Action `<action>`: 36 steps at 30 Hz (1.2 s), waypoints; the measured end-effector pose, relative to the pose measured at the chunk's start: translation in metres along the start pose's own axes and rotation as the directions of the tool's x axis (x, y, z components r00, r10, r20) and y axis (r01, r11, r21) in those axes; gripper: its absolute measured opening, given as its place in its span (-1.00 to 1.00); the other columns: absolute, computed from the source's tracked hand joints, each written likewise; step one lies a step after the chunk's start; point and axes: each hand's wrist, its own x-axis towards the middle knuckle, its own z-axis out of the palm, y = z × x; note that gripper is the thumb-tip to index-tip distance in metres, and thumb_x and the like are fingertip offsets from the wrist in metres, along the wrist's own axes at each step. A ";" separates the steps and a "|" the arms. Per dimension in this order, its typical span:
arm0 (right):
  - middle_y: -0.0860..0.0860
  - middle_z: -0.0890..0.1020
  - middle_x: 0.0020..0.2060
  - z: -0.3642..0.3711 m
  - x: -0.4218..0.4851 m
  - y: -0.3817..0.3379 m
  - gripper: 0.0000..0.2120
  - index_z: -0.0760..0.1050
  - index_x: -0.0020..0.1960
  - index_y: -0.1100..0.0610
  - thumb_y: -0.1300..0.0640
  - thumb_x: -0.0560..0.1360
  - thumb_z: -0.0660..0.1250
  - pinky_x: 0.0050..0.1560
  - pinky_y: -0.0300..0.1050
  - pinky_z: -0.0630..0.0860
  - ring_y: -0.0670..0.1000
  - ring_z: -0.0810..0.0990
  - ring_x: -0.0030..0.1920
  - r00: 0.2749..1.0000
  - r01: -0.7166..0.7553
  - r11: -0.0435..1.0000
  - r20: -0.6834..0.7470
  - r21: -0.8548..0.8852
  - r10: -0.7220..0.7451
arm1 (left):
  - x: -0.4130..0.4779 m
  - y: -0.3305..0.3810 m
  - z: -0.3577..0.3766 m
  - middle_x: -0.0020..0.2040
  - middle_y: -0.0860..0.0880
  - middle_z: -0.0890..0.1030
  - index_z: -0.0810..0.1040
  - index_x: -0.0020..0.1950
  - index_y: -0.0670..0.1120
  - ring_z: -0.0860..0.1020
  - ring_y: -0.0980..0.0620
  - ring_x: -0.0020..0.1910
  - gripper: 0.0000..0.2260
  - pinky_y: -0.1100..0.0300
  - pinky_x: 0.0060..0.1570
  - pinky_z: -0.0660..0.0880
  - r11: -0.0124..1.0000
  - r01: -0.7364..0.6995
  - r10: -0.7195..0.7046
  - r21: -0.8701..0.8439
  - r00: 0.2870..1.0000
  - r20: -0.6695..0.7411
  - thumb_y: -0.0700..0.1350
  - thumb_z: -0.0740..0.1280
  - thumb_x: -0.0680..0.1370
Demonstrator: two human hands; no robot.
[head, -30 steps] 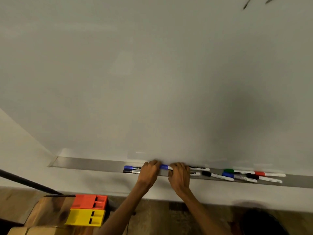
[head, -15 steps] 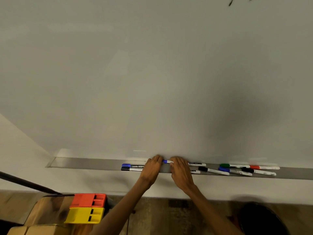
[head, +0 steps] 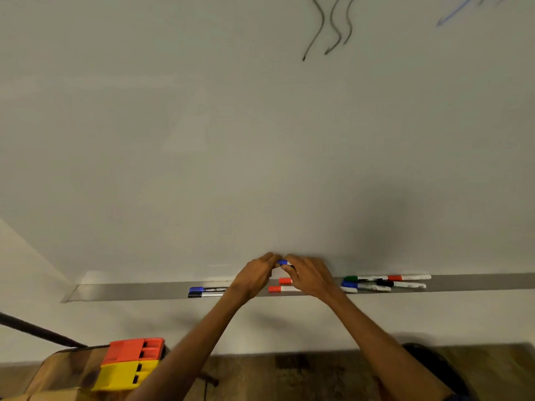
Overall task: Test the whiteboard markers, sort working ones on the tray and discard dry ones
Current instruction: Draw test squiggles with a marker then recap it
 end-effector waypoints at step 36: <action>0.11 0.46 -0.30 -0.266 0.026 -0.038 -0.82 0.24 0.17 -0.16 0.07 0.63 0.12 -0.34 -0.14 0.35 -0.01 0.33 -0.36 0.929 0.211 0.614 -0.352 0.760 0.117 | 0.029 0.162 -0.192 0.07 0.08 0.58 0.47 0.22 -0.03 0.57 0.14 -0.12 -0.80 0.44 -0.20 0.36 0.999 0.004 0.032 0.044 0.623 -0.782 -0.02 0.20 0.64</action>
